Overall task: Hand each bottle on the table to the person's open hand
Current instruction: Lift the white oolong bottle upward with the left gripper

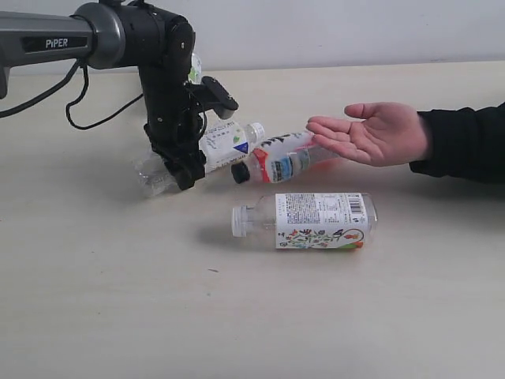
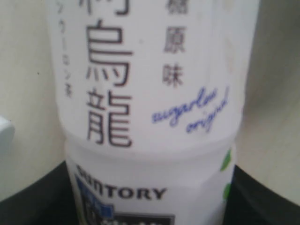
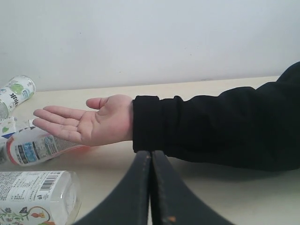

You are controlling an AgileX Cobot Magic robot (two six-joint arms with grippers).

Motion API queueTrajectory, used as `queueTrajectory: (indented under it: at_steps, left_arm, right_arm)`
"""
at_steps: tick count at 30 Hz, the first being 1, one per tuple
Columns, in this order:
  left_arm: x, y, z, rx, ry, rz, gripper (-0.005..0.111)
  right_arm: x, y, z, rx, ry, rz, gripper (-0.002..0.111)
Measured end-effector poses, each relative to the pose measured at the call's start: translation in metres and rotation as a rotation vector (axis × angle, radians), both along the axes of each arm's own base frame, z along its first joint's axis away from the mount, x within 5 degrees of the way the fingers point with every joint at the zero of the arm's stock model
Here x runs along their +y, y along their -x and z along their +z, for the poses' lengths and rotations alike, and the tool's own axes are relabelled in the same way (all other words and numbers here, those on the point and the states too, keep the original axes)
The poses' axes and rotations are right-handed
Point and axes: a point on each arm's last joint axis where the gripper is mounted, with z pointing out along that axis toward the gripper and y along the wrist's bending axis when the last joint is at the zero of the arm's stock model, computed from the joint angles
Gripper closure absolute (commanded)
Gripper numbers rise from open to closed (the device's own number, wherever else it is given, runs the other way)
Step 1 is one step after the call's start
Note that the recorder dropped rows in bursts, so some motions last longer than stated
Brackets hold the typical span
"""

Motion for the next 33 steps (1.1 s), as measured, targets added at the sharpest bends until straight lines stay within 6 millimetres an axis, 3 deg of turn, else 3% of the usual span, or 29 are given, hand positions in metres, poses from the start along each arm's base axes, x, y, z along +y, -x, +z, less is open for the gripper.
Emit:
queueTrajectory:
  at_steps: [10,17,25,33]
  left_arm:
    - [0.000,0.000,0.000,-0.002,0.005,0.108,0.107]
    - [0.001,0.000,0.021,-0.048,0.030,0.215,0.107]
    - [0.006,0.008,0.078,-0.123,0.101,0.377,0.107]
    - [0.004,0.025,0.120,-0.064,0.232,0.581,0.107]
  right_arm:
    - [0.000,0.000,0.000,0.000,-0.002,0.000,0.108]
    - [0.000,0.000,0.000,0.000,-0.002,0.000,0.108]
    - [0.000,0.000,0.000,0.000,-0.002,0.000,0.108]
    - [0.000,0.000,0.000,0.000,-0.002,0.000,0.108]
